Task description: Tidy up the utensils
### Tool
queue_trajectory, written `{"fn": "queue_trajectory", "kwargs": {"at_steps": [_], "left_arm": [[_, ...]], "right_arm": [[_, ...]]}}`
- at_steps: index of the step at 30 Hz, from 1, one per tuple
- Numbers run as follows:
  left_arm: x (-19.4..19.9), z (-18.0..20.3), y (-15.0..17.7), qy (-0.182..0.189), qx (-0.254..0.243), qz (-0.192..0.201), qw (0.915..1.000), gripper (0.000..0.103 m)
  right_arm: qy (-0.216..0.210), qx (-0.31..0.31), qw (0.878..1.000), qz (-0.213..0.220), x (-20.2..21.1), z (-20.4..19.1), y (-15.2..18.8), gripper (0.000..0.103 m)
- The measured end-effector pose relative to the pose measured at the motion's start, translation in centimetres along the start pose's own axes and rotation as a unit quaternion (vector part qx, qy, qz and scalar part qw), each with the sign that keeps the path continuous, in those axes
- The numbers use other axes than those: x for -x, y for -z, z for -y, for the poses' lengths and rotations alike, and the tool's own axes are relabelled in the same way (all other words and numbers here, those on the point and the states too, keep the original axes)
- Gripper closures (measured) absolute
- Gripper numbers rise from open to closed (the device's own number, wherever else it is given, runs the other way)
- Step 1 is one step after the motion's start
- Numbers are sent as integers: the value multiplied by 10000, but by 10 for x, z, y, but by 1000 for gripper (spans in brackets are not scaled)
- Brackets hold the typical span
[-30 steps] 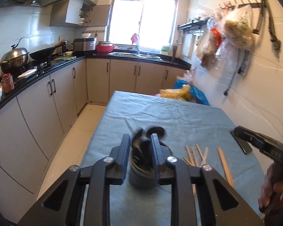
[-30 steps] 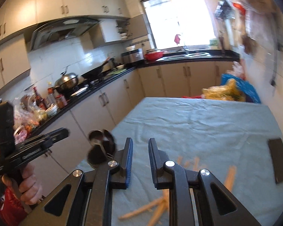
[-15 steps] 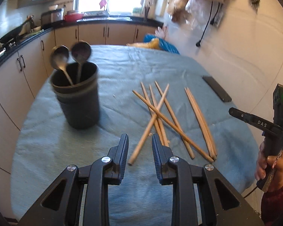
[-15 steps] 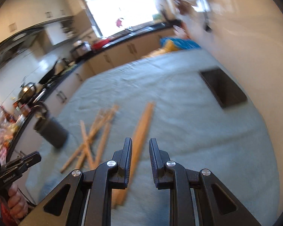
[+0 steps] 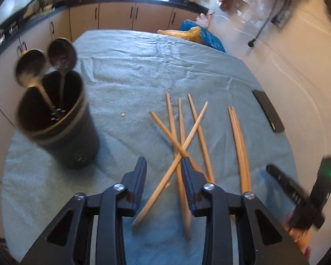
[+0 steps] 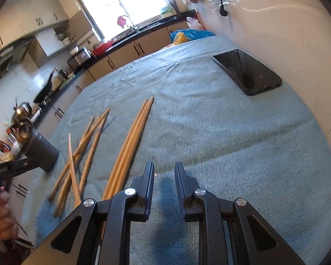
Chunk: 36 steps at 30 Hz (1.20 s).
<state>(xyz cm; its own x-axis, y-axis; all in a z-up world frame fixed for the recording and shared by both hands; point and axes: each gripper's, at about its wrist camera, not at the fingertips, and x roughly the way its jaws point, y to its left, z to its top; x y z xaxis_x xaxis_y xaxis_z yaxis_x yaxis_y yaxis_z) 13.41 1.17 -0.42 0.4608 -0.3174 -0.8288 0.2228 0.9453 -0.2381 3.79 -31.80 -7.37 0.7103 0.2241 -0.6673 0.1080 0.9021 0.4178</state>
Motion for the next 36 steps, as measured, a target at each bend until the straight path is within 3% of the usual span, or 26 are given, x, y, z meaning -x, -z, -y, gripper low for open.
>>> {"fn": "queue_trajectory", "kwargs": {"at_steps": [7,13,14,15,17,24,30,36], "left_arm": [[-47,-4,-28,115,932,-621,9936,68],[-68,-7,-38,148,1245,-736,9894,68],[-70,-6,-39,163,1259,-759,9890,75],[-73,-4,-39,232,1240,-790,9889,91],[-76,-2,-41,245,1201,-794,9893,93],[-50,4,-33,474,804,-479,9945,95],[-3,13,-22,504,392,144,9979,94],[29,17,-15,457,88,612,9970,94]], "right_arm": [[-225,-140,9996,0,0,5,0,82],[-375,-203,9991,35,1,8,1,80],[-377,-194,9991,35,0,7,0,80],[-367,-184,9992,33,0,6,0,79],[-322,-168,9993,18,0,5,0,79],[-142,-121,9994,-292,-7,-1,-9,79],[-119,-15,9982,-581,-22,-23,-62,79],[206,139,9916,-1272,-79,-41,-100,75]]}}
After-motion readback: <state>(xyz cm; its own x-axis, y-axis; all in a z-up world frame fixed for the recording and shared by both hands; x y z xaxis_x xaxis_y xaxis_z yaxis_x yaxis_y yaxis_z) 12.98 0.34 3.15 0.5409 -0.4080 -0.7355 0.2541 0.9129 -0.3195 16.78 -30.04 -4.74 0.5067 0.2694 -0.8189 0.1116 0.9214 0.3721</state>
